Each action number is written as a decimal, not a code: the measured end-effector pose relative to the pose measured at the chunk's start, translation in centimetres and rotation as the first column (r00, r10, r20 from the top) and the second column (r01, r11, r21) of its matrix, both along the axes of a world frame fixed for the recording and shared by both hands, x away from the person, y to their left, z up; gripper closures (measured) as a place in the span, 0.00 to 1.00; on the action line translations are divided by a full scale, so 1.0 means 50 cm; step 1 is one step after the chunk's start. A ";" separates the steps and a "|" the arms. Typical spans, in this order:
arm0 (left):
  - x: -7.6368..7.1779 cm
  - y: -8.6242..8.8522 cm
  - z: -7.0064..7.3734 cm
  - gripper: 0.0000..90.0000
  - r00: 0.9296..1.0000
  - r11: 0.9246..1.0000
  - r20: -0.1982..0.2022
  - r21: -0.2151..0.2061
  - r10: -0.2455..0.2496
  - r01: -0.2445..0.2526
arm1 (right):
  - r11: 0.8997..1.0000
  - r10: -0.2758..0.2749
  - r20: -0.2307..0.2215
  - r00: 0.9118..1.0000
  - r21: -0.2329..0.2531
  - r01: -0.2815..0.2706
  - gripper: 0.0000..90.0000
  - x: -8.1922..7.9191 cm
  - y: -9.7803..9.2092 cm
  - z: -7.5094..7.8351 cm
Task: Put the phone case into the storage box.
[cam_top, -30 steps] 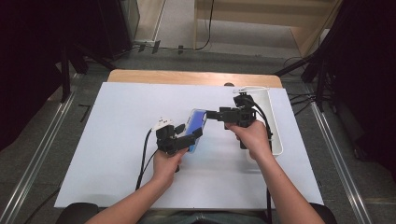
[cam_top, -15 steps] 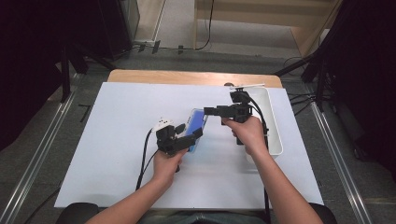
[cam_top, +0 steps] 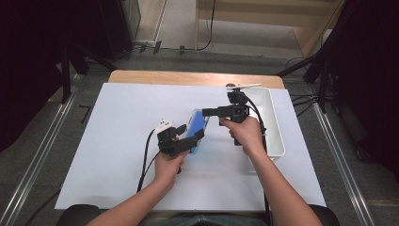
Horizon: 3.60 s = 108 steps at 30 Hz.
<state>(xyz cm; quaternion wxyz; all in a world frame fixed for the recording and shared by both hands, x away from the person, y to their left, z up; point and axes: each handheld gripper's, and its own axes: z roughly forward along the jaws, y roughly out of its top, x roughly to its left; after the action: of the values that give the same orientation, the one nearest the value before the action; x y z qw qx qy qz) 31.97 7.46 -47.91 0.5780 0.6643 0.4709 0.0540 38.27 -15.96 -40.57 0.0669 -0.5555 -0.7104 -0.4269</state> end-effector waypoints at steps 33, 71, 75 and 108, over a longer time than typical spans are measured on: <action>-0.006 -0.005 -0.002 0.19 1.000 1.000 0.025 0.024 0.012 -0.013 | 0.999 -0.014 -0.144 0.989 0.036 0.019 0.66 0.018 0.020 -0.023; 0.006 -0.003 0.004 0.14 0.999 0.998 -0.015 0.041 -0.047 0.047 | 0.996 -0.007 -0.174 0.985 0.085 0.022 0.86 0.016 0.021 -0.006; 0.008 -0.003 0.013 0.13 0.998 0.995 -0.029 0.082 -0.063 0.065 | 0.997 0.000 -0.169 0.986 0.075 0.013 0.86 0.016 0.018 -0.005; 0.037 0.035 0.119 0.02 0.945 0.928 -0.158 0.203 -0.285 0.314 | 0.980 0.195 0.063 0.979 -0.043 -0.193 0.86 -0.023 0.004 0.019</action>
<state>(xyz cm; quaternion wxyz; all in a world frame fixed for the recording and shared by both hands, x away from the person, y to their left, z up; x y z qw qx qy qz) 33.80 9.23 -41.96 0.4695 0.7917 0.3902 -0.0238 37.13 -15.76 -39.62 0.0742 -0.4702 -0.7708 -0.4234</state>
